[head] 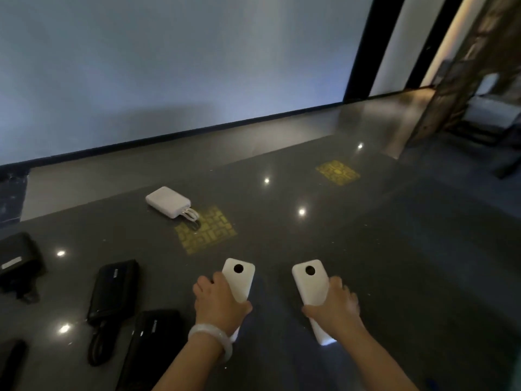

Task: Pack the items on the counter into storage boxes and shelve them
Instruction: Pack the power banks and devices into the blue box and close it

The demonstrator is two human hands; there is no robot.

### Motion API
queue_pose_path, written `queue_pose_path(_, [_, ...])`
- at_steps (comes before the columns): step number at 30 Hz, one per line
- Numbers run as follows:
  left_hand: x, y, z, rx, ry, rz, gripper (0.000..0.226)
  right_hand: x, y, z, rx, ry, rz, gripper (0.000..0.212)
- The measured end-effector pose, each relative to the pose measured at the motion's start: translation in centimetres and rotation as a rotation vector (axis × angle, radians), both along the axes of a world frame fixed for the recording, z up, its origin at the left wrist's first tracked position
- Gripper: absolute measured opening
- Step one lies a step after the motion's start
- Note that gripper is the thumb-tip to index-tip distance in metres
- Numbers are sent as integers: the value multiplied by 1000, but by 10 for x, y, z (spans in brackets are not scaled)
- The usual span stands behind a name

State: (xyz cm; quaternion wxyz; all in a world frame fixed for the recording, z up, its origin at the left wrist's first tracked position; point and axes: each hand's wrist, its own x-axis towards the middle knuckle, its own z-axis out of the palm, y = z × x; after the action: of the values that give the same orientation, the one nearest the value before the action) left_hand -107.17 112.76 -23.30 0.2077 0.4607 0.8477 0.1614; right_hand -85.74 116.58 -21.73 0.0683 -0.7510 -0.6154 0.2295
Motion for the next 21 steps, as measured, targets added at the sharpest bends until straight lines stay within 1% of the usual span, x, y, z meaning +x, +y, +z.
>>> queue_pose_path(3, [34, -3, 15, 73, -92, -123, 72, 32, -20, 18, 84, 49, -61, 78])
queue_pose_path(7, [81, 7, 47, 168, -277, -333, 63, 86, -40, 61, 245, 46, -173, 84])
queue_pose_path(10, [123, 11, 69, 233, -405, -473, 62, 140, -61, 97, 371, 13, -277, 85])
queue_pose_path(13, [170, 6, 86, 233, -440, -581, 65, 197, -90, 120, 449, -12, -382, 82])
queue_pose_path(16, [216, -4, 97, 197, -412, -698, 68, 250, -117, 127, 447, -97, -488, 83])
queue_pose_path(19, [258, -12, 103, 176, -403, -818, 67, 295, -136, 120, 375, -110, -616, 85])
queue_pose_path(21, [284, -15, 107, 157, -403, -871, 63, 319, -143, 109, 318, -121, -635, 82])
